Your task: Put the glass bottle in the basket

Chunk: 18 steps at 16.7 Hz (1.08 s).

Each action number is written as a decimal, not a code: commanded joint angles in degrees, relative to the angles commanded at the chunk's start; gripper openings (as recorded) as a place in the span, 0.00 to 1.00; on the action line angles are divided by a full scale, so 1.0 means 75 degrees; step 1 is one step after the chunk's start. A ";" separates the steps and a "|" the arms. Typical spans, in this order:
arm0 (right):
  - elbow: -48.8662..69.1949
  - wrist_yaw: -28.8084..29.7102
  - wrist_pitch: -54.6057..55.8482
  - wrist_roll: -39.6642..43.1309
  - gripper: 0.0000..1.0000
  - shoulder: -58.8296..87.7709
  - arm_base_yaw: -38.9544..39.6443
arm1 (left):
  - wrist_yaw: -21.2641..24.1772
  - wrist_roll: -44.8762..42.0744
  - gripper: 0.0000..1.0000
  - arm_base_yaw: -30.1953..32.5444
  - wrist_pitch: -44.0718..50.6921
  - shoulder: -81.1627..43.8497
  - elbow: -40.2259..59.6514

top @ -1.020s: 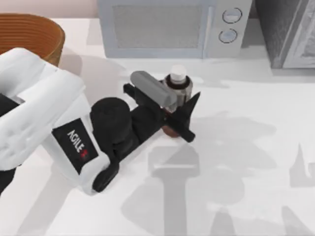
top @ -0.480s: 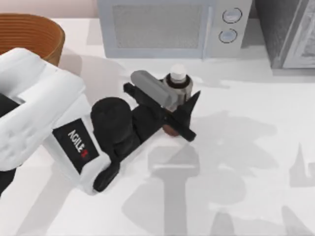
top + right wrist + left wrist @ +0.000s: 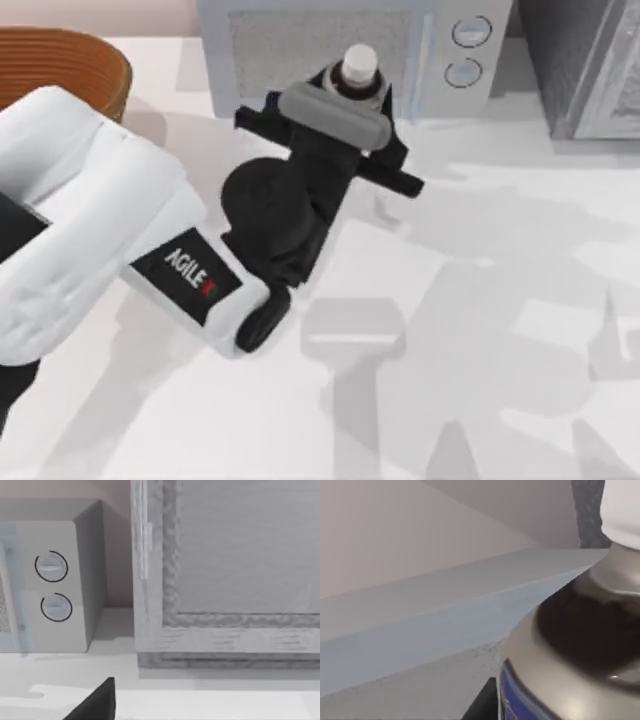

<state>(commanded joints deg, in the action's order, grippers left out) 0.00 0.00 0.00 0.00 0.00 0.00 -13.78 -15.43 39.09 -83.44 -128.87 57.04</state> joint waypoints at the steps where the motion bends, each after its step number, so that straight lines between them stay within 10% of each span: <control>1: 0.0000 0.0000 0.0000 0.0000 1.00 0.0000 0.0000 | -0.0682 -0.0390 0.00 0.0012 0.0019 -0.0005 0.0276; 11: 0.0000 0.0000 0.0000 0.0000 1.00 0.0000 0.0000 | -0.7425 -0.4358 0.00 -0.1193 0.0244 0.0023 0.3787; 18: 0.0000 0.0000 0.0000 0.0000 1.00 0.0000 0.0000 | -0.9810 -0.5511 0.00 -0.2493 0.0074 0.0312 0.5647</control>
<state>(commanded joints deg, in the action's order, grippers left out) 0.00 0.00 0.00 0.00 0.00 0.00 -87.35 -56.77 20.39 -82.89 -126.54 99.40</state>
